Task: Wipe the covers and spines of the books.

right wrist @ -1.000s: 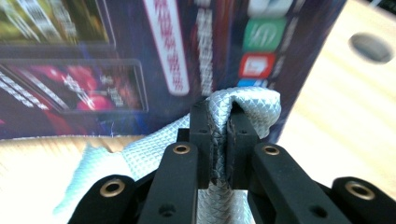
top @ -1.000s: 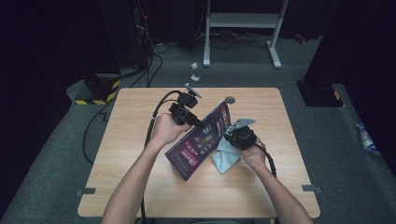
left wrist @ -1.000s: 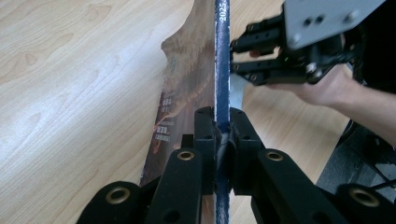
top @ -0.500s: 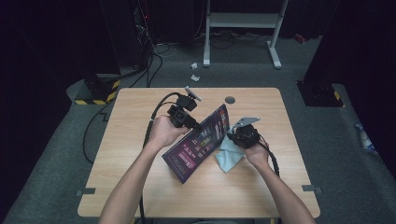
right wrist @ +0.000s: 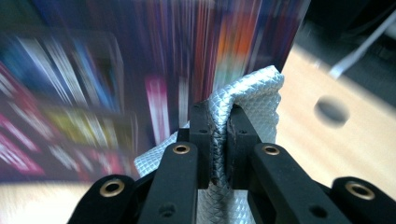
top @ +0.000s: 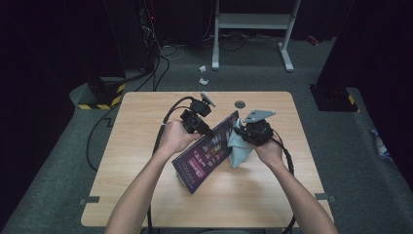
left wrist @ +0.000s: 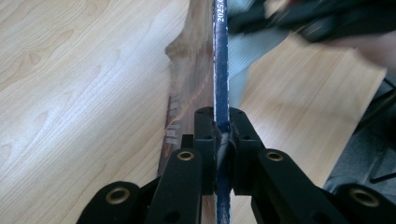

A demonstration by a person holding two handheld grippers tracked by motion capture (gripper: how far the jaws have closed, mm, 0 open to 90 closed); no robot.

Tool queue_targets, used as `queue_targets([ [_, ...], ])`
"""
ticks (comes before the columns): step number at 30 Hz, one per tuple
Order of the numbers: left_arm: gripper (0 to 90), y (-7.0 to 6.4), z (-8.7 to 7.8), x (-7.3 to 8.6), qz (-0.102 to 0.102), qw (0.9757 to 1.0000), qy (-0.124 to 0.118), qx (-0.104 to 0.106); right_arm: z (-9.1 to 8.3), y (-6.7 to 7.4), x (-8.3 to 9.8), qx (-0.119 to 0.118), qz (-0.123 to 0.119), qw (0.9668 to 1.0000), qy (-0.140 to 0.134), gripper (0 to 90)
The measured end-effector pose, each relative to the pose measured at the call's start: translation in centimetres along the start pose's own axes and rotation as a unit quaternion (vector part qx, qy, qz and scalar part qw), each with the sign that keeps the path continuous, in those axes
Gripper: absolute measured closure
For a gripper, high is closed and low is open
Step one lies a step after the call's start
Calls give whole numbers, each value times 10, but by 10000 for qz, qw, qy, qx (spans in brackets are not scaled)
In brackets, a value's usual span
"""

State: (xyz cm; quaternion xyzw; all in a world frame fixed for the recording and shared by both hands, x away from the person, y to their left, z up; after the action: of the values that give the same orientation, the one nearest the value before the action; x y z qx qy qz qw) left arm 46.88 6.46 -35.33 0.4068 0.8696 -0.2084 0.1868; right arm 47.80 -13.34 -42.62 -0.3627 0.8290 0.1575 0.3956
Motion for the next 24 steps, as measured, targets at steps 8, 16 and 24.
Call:
queue_targets([
  [8, 837, 2, 4, -1, -46, 9999, 125, -28, 18, 1, 20, -104, 158, 9998, 52, 834],
  [16, 836, 2, 4, -5, -92, 10000, -11, -26, 13, 9, 16, -186, 86, 9997, -107, 834],
  [24, 835, 0, 5, -4, -93, 9999, 126, -23, 42, 35, 34, -412, -302, 9985, 217, 834],
])
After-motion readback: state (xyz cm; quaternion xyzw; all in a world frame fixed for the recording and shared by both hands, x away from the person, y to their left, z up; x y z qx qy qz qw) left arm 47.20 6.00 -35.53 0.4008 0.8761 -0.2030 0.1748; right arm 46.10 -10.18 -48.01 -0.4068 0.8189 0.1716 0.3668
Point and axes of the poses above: each handheld gripper's, and its own axes: z roughly forward along the jaws, x roughly out of its underside, y roughly to its left, the point moved 3 cm from there along z, roughly forward along the jaws, and after that the axes turned 6 degrees about z, right-handed, at the moved point
